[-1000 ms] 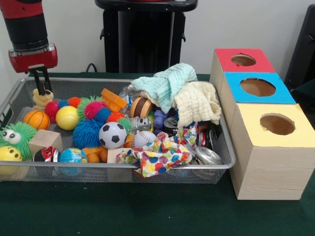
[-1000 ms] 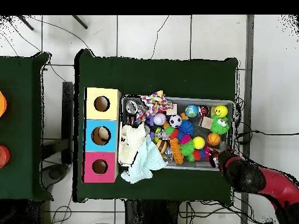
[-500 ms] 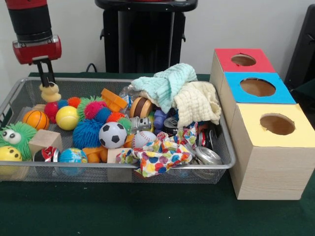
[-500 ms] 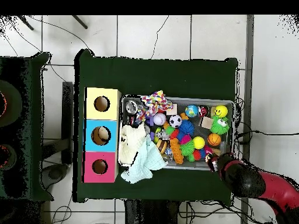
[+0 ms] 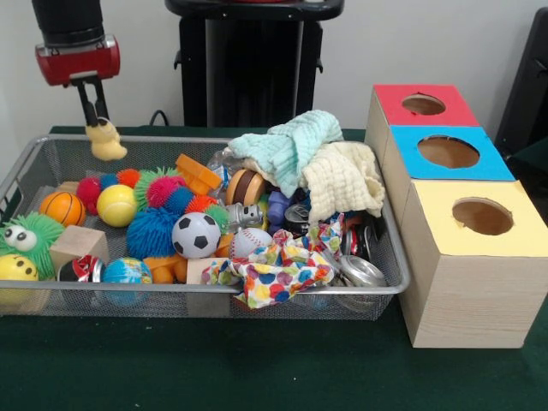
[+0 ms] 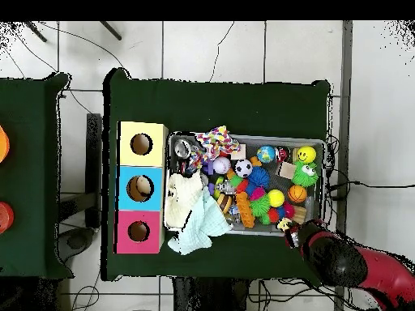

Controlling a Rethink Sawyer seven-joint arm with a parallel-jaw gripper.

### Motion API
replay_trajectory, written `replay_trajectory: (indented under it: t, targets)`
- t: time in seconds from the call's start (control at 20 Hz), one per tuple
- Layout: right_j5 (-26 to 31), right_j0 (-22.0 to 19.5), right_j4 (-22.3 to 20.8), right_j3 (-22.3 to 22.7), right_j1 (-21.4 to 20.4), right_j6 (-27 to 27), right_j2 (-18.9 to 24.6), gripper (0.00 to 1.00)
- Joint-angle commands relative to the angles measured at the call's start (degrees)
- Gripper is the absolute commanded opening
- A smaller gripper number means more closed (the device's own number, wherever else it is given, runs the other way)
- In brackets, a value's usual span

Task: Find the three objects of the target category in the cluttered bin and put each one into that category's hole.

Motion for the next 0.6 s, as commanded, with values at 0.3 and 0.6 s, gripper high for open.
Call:
replay_trajectory:
  t: [0.3, 0.6]
  targets:
    - [-1.02, 4.27, 10.35, 16.61, -21.25, 10.0, 1.96, 0.0]
    - [-5.52, 8.2, 14.66, 22.77, -26.73, 13.68, -0.42, 0.0]
